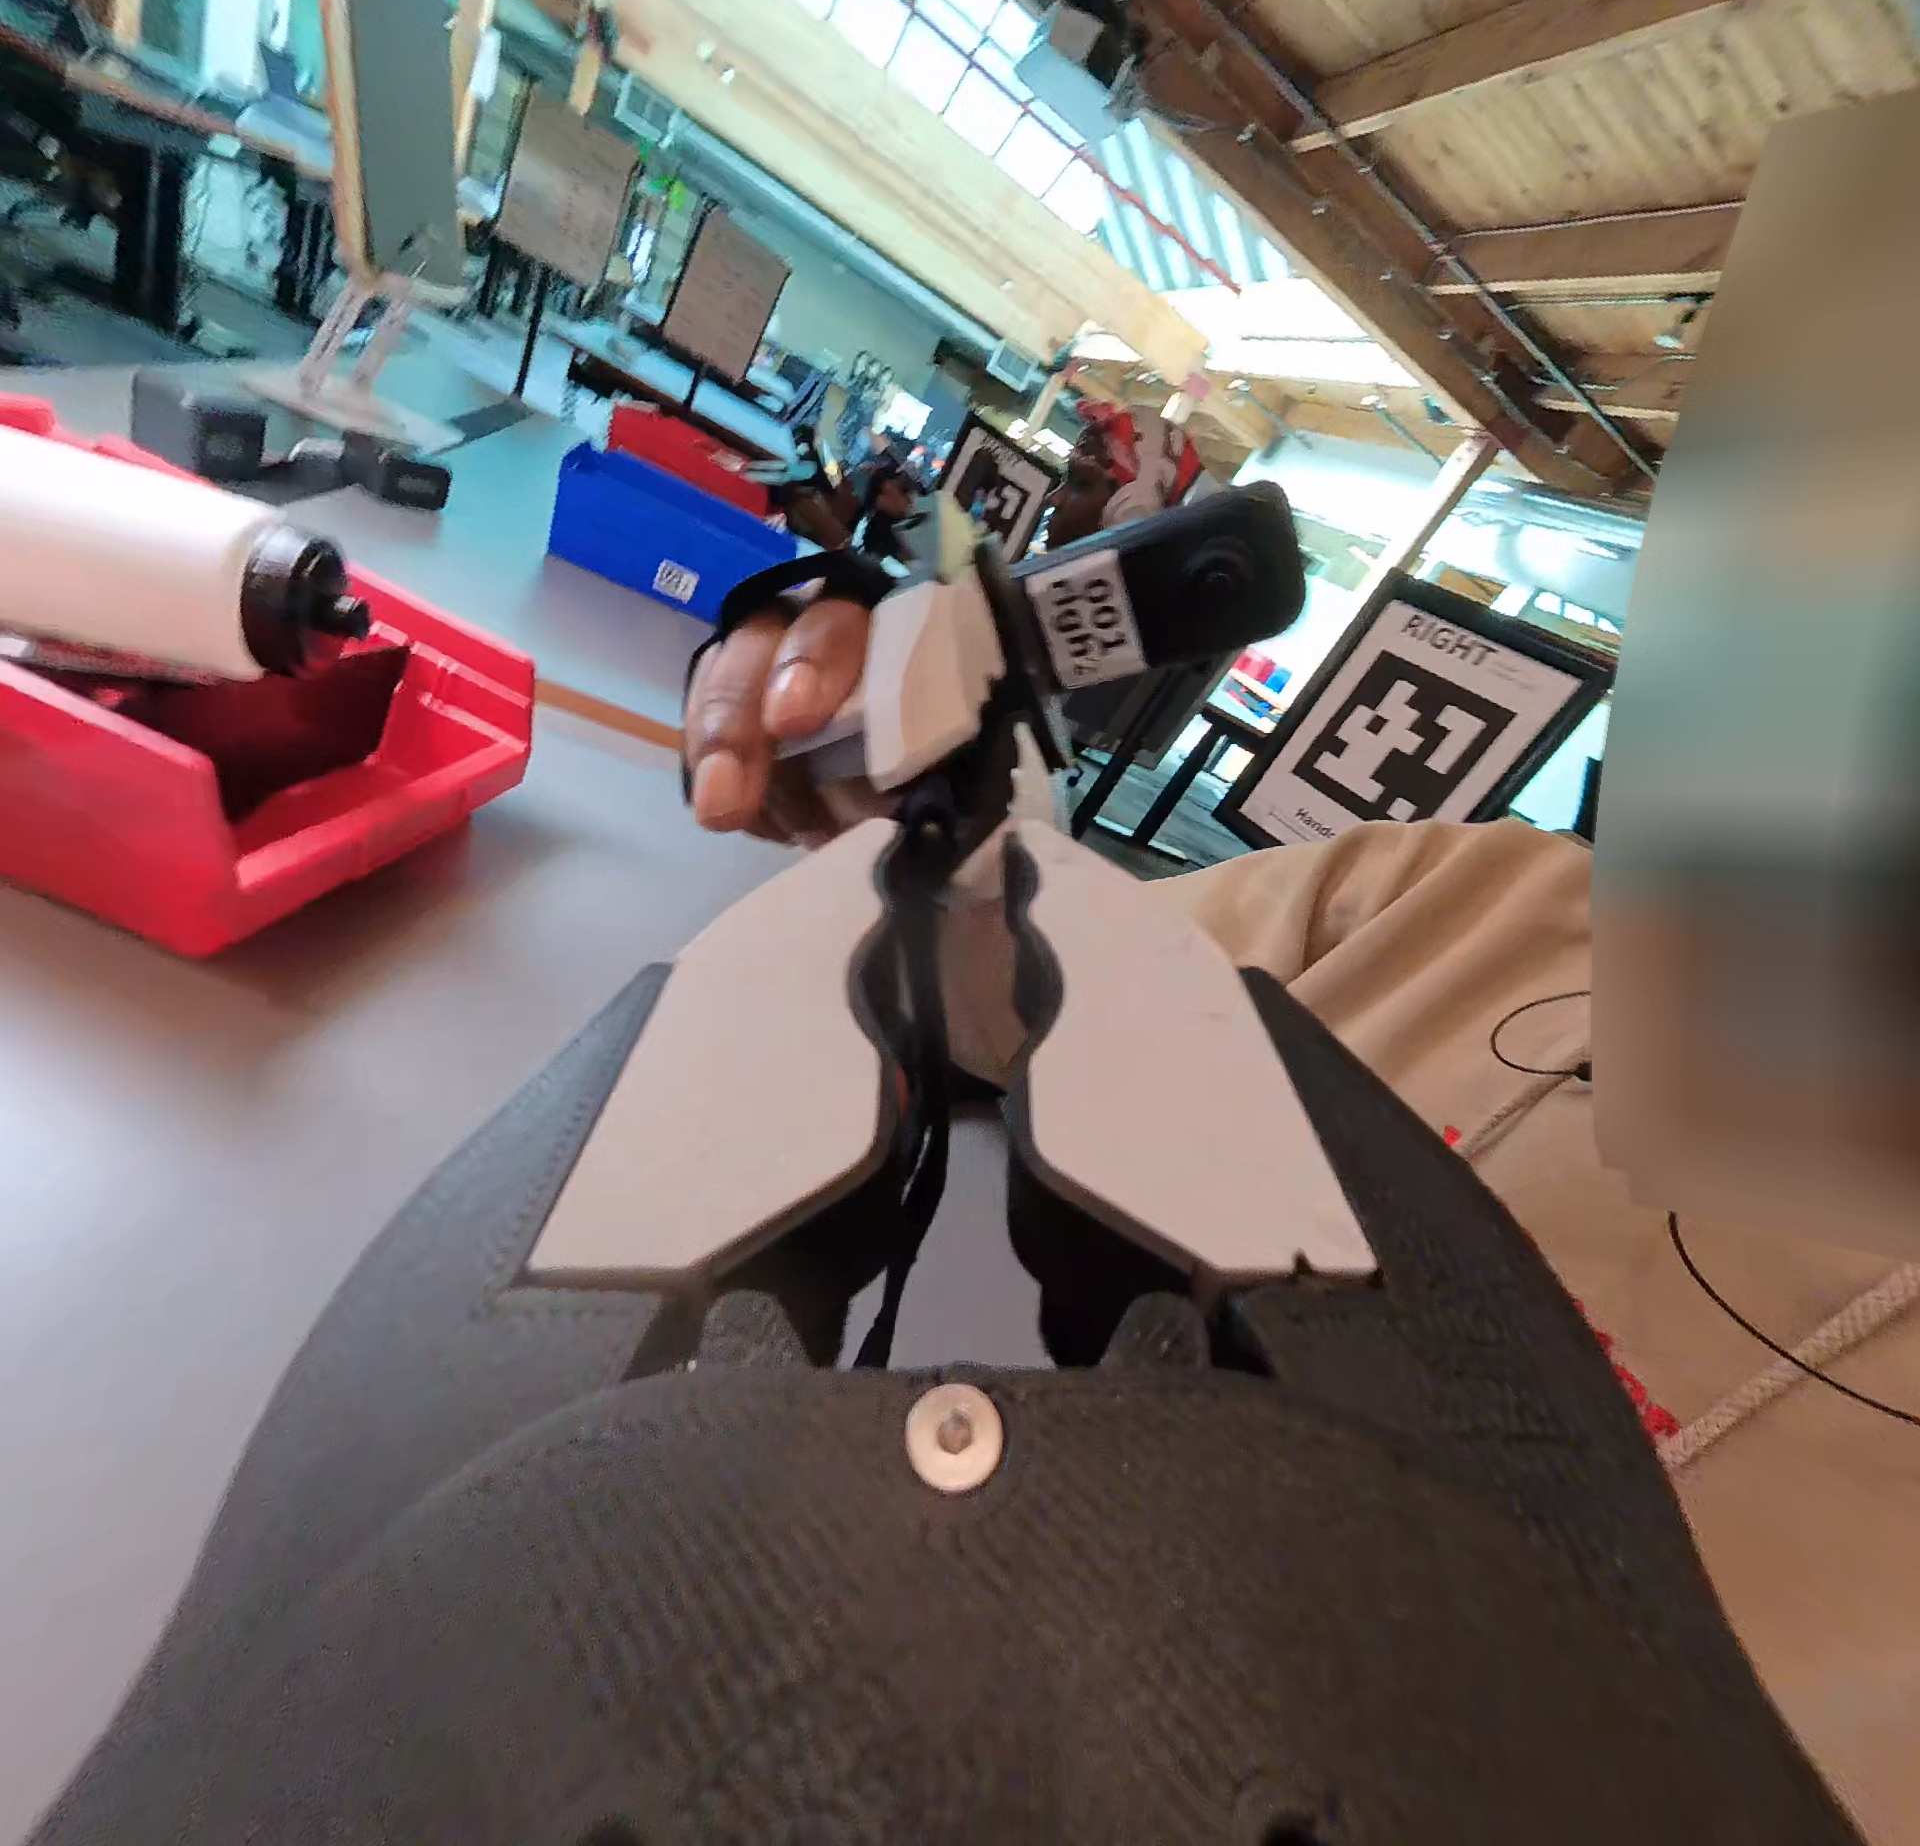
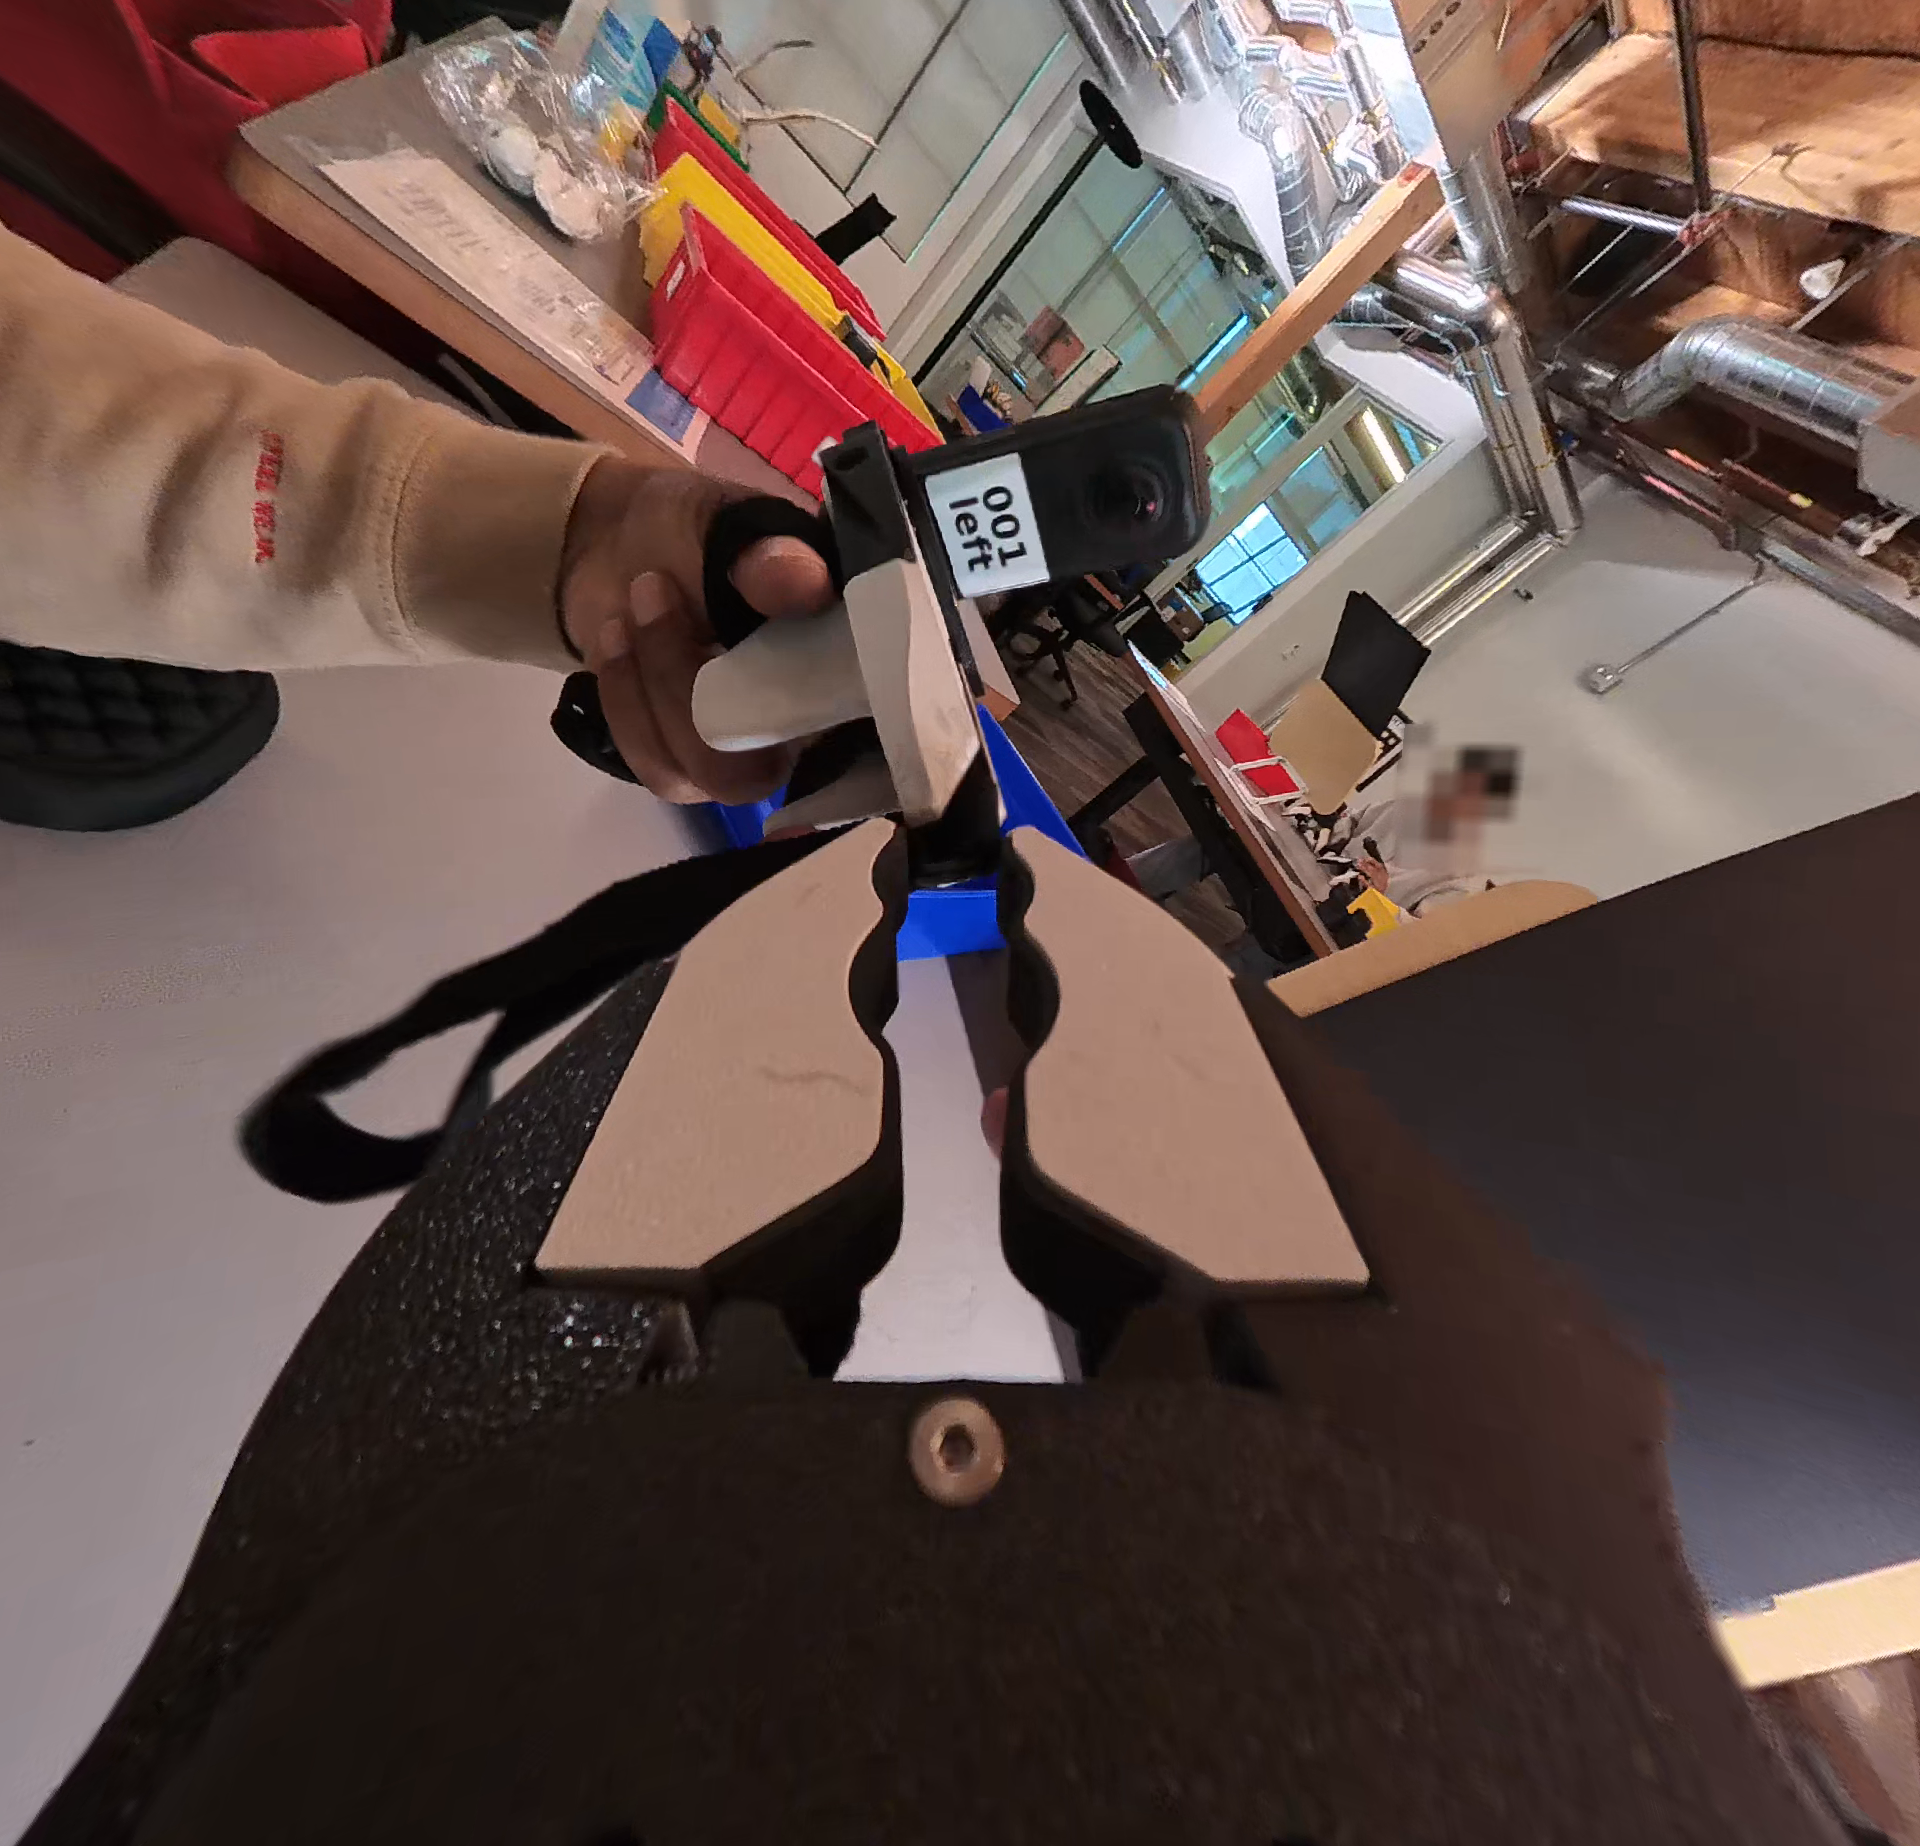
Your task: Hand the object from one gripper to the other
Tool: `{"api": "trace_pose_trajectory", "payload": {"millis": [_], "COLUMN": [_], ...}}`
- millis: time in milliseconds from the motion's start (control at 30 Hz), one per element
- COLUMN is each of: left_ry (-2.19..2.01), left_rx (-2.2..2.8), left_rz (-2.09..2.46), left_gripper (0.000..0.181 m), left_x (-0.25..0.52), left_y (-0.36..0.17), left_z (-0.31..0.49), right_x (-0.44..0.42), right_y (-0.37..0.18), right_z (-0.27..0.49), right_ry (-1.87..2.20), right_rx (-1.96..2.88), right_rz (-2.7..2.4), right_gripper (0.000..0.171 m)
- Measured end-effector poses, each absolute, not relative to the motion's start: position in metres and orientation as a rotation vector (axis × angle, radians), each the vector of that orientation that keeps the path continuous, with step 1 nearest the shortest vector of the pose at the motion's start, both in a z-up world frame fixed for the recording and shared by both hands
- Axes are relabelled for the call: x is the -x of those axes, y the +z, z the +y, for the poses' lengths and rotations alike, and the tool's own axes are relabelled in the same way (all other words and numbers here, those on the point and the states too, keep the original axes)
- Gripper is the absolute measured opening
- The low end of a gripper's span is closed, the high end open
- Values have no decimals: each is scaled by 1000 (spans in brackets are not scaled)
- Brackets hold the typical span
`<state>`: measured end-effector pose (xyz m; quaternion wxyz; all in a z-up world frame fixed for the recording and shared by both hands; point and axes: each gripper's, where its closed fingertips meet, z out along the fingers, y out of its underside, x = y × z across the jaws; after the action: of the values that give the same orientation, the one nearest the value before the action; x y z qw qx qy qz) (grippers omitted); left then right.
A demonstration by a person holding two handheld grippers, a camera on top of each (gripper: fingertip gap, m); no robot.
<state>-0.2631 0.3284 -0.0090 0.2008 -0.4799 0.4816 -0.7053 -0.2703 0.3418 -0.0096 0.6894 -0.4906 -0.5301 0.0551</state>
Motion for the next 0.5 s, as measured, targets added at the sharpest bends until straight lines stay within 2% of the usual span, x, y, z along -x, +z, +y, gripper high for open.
{"api": "trace_pose_trajectory", "payload": {"millis": [67,167,200,233,367,467,500], "left_ry": [-1973,-1726,-1649,-1616,-1549,-1546,-1547], "left_rx": [1236,1198,1188,1169,1253,1350,1362], "left_rz": [1365,1458,1474,1476,1418,1457,1517], "left_gripper": [35,37,32,21,7,4,4], "left_x": [267,262,260,259,254,254,256], "left_y": [0,-11,-14,-12,-15,-27,-33], "left_z": [321,318,318,317,330,334,329], "right_x": [267,263,262,263,258,255,249], "right_y": [-4,9,12,11,6,-3,-1], "right_z": [342,343,343,345,355,363,370], "right_ry": [218,494,593,679,909,731,575], "right_rx": [1124,1171,1194,1231,1342,1347,1329], "right_rz": [-1132,-992,-949,-923,-821,-867,-843], "right_gripper": [16,15,15,15,15,17,7]}}
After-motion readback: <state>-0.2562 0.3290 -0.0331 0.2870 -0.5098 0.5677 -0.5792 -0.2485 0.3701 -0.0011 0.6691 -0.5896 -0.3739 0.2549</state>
